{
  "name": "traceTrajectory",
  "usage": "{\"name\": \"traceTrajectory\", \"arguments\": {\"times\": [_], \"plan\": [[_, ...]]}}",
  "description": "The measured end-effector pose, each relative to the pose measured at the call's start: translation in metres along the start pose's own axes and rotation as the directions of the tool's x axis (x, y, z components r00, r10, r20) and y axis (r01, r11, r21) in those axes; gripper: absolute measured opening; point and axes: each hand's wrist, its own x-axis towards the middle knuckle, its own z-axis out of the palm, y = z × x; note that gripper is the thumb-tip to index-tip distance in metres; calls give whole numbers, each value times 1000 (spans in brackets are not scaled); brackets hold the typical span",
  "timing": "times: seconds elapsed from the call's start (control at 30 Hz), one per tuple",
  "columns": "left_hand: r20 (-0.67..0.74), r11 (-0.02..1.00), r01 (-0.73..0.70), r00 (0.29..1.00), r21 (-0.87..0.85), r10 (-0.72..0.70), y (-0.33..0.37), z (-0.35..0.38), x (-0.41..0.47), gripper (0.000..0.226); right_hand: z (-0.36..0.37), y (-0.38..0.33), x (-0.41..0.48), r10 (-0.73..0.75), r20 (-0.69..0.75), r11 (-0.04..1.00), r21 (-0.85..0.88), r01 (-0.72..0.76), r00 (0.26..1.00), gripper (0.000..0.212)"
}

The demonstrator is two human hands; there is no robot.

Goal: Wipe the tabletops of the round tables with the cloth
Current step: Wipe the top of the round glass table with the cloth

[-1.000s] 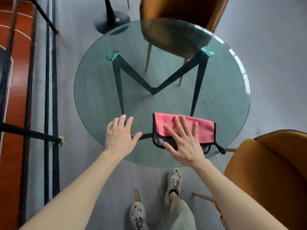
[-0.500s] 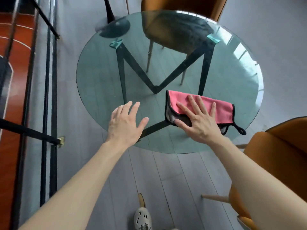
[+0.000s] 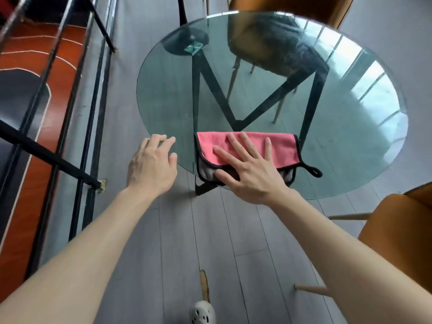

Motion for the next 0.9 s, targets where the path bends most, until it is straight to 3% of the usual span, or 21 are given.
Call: {"name": "traceTrajectory", "arguments": {"times": [0.13, 0.43, 0.53, 0.7, 0.77, 0.83, 0.9], "plan": [[4, 1000, -1, 1000, 12, 1, -3, 0, 1, 48, -11, 6, 54, 76, 33, 997, 16, -76, 997, 81], [17, 1000, 6, 1000, 0, -6, -2, 0, 3, 48, 3, -4, -61, 64, 26, 998, 22, -65, 998, 79], [7, 1000, -13, 1000, -5, 13, 0, 1, 1, 47, -9, 6, -2, 114, 23, 992, 48, -115, 993, 85], [22, 987, -156, 987, -30, 157, -18, -12, 24, 33, -35, 16, 121, 321, 50, 944, 68, -324, 946, 97], [17, 981, -174, 984, -88, 176, -34, -22, 52, 28, -26, 1, 110, 345, 16, 933, 105, -345, 938, 96], [-2, 986, -126, 992, -106, 127, -50, -26, 90, 37, -16, -30, 60, 309, -18, 944, 131, -304, 951, 92], [66, 992, -72, 995, -100, 79, -60, -25, 123, 48, -5, -69, 0, 232, -34, 967, 115, -227, 972, 89]]}}
